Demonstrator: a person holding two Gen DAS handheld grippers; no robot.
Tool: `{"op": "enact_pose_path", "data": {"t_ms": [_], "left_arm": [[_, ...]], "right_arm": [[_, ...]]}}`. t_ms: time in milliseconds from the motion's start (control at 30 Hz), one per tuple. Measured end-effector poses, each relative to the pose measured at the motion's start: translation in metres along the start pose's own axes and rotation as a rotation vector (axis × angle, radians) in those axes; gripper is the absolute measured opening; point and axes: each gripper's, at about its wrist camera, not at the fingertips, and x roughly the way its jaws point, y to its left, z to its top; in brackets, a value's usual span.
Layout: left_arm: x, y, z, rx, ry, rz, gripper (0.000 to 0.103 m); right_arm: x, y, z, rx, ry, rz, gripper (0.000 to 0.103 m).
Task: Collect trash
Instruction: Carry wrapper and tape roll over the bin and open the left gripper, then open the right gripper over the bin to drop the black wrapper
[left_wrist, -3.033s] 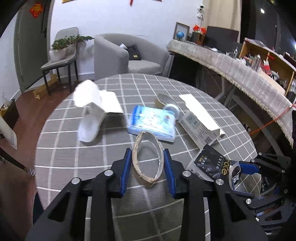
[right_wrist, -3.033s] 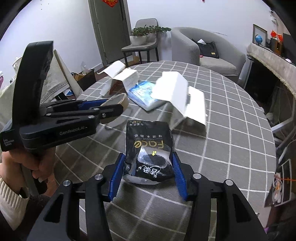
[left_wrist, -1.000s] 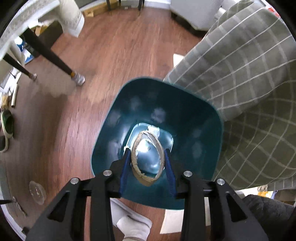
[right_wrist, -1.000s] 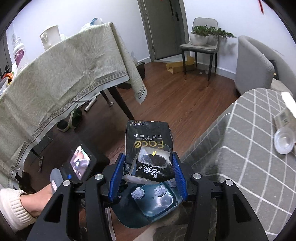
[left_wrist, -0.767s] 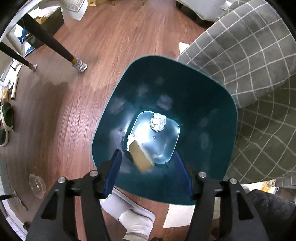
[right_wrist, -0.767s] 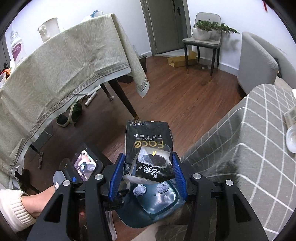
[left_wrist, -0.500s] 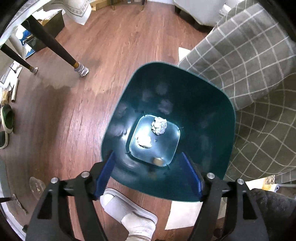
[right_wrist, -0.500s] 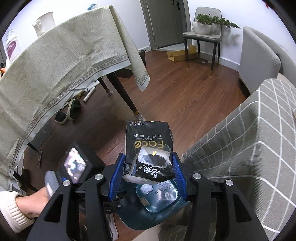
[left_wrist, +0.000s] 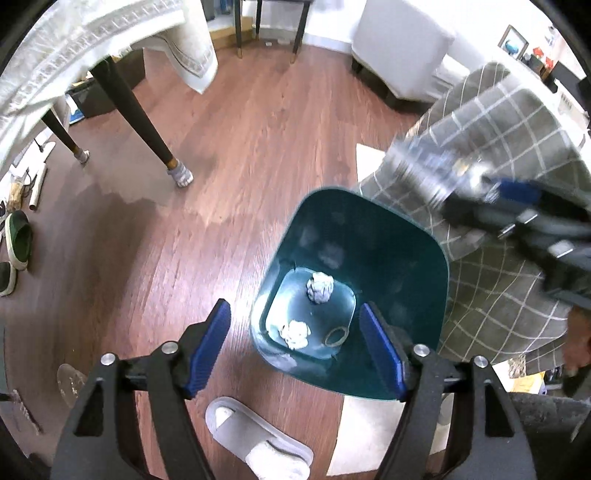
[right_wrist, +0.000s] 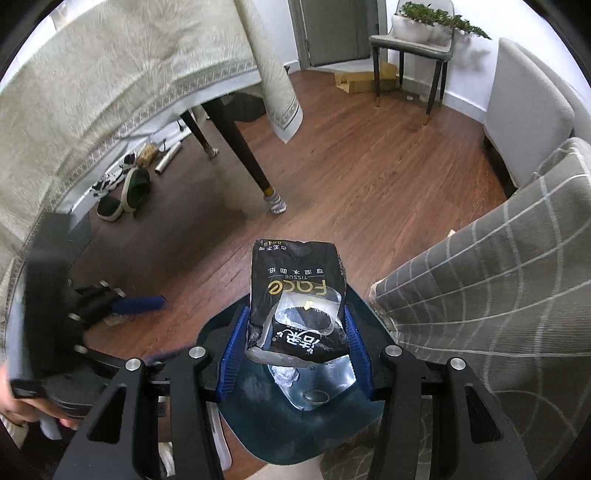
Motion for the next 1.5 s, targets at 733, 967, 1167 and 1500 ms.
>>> {"op": "enact_pose_path", "data": {"t_ms": [733, 967, 1167, 1500], "left_arm": [[-0.119, -0.01, 0.026, 0.032, -0.313, -0.001, 0.042], [-0.146, -0.02, 0.034, 0.03, -0.382, -0.03, 0.04], [-0.162, -0.029, 0.039, 0.031, -0.426, -0.051, 0.04], [-0.186, -0.044, 0.048, 0.017, -0.49, -0.068, 0.042]], "right_arm": [[0.082, 0.016, -0.036, -0.053, 0.215, -0.064, 0.051], [0.103, 0.014, -0.053, -0.06, 0.287, -0.081, 0.051], [0.113, 0.015, -0.067, -0.089, 0.329, -0.106, 0.063], [0.077, 0.011, -0.067, -0.112, 0.264, -0.096, 0.071]]}}
